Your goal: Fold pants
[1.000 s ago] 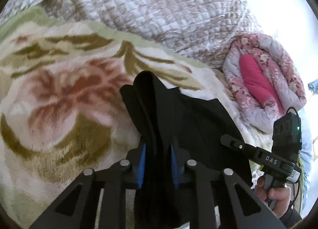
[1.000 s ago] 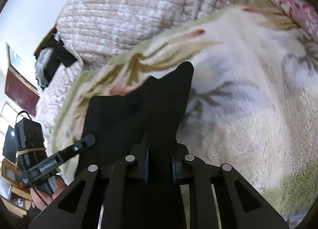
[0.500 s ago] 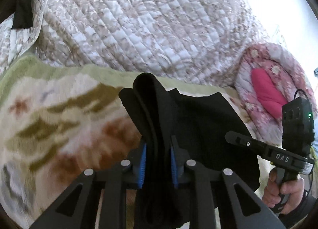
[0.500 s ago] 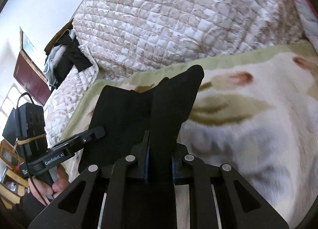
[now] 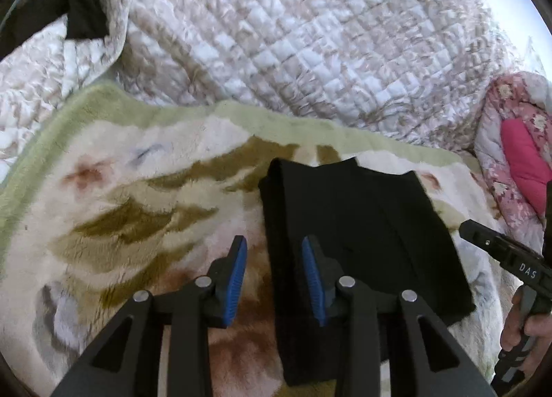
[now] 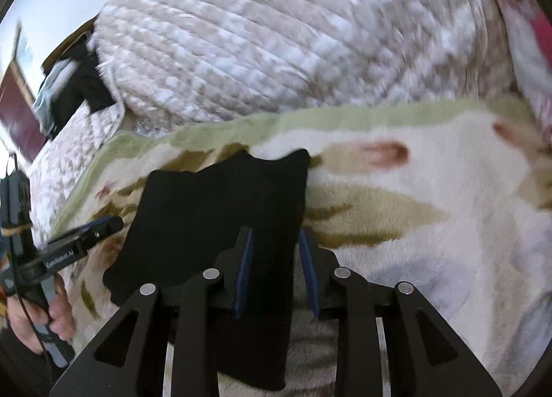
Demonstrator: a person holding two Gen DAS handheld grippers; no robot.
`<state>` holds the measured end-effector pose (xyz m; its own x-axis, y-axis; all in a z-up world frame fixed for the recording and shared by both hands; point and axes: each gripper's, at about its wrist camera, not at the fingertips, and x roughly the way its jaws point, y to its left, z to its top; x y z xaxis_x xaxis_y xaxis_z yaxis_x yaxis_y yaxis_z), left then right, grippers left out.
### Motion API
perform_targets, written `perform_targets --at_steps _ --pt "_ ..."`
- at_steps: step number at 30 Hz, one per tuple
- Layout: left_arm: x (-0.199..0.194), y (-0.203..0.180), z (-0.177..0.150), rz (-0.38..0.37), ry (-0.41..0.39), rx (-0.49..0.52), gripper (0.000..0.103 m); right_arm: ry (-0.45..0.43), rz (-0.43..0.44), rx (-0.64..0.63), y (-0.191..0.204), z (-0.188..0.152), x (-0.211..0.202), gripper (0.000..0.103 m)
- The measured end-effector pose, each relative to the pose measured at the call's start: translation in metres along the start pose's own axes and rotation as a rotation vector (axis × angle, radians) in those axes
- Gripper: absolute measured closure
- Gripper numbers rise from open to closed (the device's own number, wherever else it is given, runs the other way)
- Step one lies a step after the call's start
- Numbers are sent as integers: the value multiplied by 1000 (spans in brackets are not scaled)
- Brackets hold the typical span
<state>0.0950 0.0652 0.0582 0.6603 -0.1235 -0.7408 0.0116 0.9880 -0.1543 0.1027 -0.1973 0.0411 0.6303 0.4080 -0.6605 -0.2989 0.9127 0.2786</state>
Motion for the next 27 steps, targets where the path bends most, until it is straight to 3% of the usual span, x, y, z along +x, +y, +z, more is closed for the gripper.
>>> perform_targets --at_steps 6,12,22,27 --pt "-17 -38 -25 -38 -14 82 67 20 0 -108 32 -34 -9 67" --pt "-12 -57 -50 7 6 160 66 107 -56 -165 39 -65 9 63" --pt "-36 -51 -70 42 19 96 66 70 -86 -109 40 -77 -25 54" --pt "-32 -49 -85 62 64 84 66 128 -94 -118 40 -91 -15 53"
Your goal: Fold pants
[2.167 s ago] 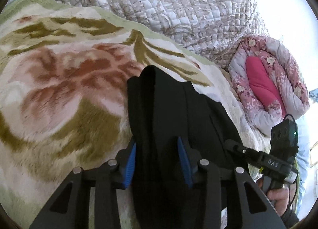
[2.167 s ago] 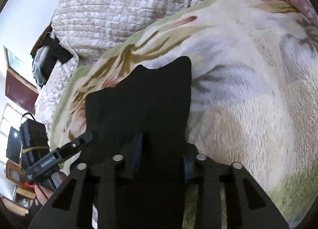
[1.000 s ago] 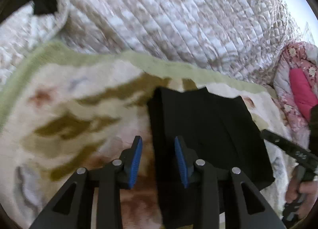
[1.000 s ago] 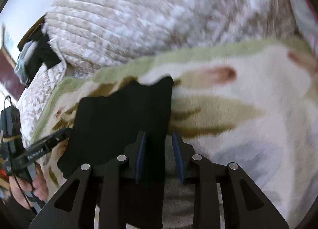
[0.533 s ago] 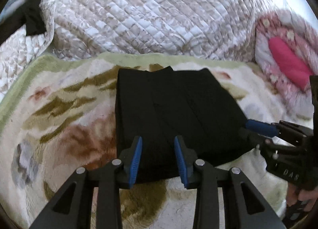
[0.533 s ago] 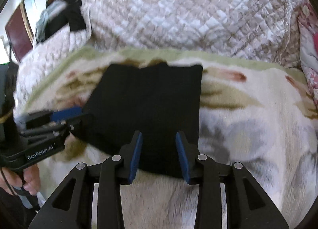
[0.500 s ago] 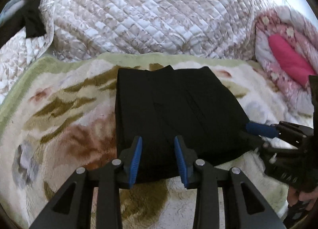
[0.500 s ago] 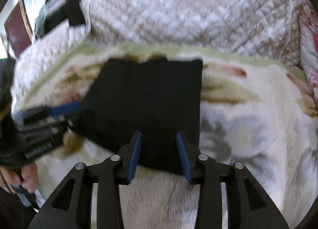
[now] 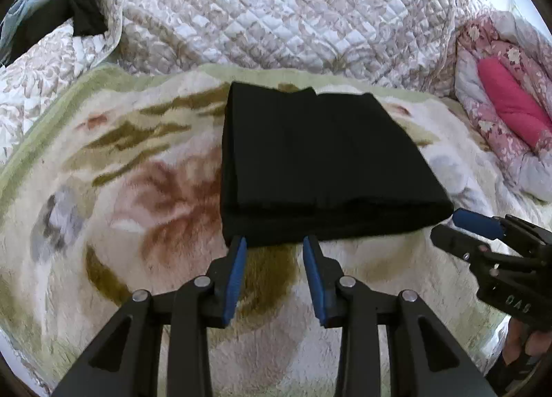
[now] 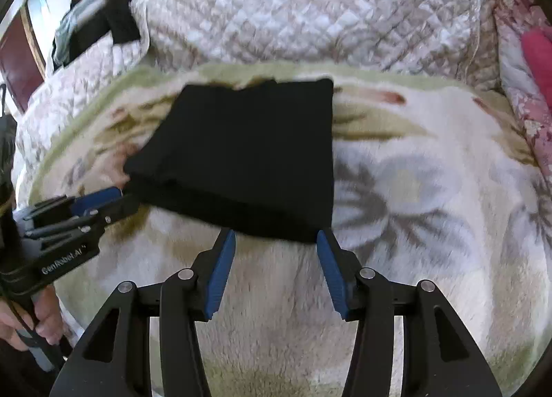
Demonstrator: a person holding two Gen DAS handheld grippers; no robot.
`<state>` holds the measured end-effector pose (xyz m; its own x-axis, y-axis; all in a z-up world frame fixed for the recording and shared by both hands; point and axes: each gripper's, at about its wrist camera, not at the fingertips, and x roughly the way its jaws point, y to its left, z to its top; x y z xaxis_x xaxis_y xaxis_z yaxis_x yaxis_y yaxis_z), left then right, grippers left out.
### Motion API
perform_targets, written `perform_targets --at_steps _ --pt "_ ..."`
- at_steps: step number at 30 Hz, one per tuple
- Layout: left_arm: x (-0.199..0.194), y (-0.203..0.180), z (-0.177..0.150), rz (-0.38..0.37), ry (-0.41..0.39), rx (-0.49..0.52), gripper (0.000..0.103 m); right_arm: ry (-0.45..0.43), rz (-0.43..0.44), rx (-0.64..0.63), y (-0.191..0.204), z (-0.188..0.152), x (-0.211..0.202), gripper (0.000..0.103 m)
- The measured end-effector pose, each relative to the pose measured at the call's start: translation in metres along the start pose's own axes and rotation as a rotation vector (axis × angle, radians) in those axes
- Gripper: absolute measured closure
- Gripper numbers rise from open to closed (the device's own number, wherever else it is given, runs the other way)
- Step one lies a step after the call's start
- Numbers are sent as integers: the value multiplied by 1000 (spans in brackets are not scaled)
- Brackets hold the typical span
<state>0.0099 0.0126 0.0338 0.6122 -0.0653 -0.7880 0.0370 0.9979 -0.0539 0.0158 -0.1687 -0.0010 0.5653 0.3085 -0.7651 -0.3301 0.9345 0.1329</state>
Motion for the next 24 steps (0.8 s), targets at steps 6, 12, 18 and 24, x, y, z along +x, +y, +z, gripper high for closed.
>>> perform_targets --at_steps 6,12,18,24 --pt "13 0 -4 5 45 -2 66 35 -12 -24 1 -3 13 52" --pt "17 -4 -7 27 48 23 61 34 -11 -45 4 -5 16 46" --pt "18 -5 -8 39 42 36 58 31 -14 -50 4 -5 17 44" --pt "20 -4 -9 42 40 40 55 30 -14 -52 5 -6 17 44"
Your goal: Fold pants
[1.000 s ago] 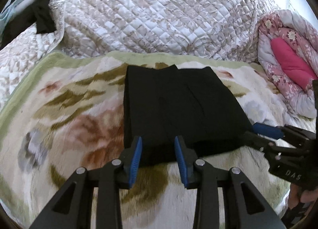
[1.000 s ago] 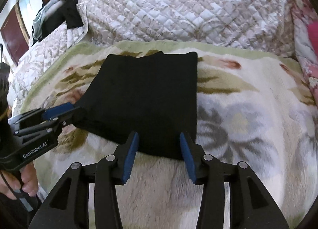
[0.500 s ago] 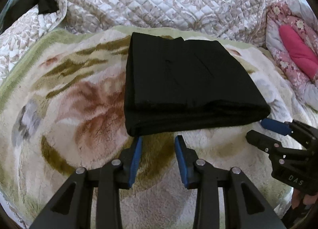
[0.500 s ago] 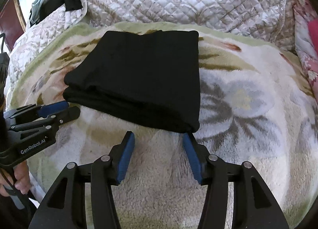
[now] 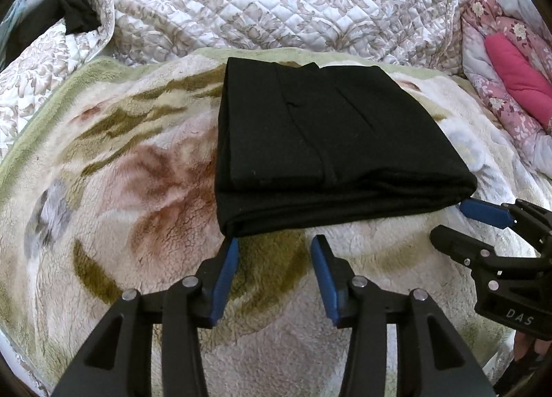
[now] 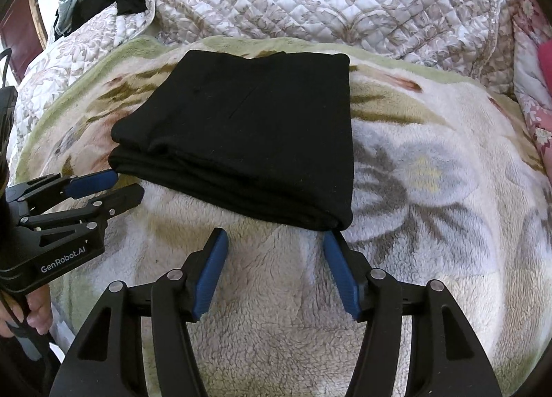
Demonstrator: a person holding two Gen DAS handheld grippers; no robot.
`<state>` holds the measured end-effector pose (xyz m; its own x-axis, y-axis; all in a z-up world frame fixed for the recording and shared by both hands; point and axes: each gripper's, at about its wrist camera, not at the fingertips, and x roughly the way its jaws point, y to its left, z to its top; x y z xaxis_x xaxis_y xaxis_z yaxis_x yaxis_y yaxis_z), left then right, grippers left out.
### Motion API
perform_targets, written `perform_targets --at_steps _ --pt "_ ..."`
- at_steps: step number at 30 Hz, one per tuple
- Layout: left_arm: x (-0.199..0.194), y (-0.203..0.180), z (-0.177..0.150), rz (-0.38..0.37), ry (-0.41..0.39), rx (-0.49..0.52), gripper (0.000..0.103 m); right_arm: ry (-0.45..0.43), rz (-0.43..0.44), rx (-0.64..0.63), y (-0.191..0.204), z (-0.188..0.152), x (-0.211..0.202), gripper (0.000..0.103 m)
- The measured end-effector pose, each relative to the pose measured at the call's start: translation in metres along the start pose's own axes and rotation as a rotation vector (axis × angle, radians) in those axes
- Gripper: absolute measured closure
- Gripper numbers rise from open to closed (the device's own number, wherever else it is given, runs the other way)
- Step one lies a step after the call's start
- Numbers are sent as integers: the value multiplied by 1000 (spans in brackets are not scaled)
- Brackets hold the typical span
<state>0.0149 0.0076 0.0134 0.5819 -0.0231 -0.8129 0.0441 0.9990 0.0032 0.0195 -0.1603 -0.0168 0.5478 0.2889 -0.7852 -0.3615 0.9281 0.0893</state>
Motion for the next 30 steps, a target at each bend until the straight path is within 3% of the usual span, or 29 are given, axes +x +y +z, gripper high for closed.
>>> perform_targets --at_steps 30 --pt "2 1 0 -2 13 1 53 -2 -2 -3 0 0 0 44"
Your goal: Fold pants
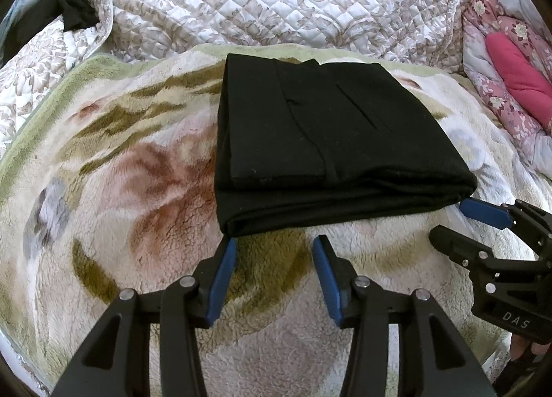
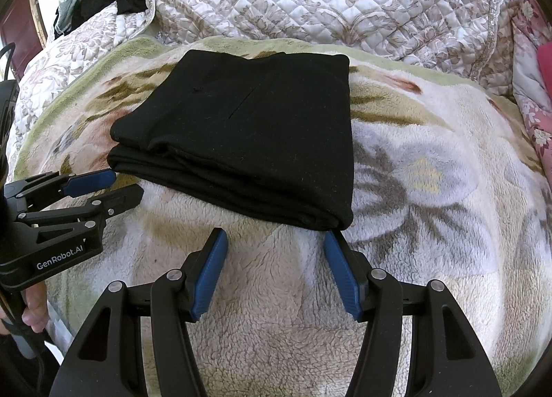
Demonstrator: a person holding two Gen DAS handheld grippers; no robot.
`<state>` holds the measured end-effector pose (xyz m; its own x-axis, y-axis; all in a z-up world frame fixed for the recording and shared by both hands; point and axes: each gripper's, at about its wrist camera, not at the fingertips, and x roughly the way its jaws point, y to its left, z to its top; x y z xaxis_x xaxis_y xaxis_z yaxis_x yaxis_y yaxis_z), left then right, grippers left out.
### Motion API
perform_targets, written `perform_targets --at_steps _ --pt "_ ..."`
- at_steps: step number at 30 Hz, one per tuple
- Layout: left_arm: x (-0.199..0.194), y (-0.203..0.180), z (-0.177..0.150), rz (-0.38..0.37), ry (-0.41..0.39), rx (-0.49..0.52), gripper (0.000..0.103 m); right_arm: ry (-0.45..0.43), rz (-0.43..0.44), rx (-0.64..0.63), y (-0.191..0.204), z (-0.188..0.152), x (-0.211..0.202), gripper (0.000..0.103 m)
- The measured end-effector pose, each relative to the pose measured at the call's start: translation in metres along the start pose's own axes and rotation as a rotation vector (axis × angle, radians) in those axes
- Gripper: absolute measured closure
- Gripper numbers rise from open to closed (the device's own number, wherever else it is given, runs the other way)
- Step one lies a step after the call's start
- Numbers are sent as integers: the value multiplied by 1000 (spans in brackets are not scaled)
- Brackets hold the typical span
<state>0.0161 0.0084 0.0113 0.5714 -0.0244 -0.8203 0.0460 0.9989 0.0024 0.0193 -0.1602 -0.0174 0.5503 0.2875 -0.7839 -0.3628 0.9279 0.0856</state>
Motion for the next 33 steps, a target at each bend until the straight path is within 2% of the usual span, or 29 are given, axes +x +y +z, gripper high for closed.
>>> perform_targets --at_steps 33 --pt "0 2 -1 3 8 6 52 -1 -2 -1 0 0 0 44"
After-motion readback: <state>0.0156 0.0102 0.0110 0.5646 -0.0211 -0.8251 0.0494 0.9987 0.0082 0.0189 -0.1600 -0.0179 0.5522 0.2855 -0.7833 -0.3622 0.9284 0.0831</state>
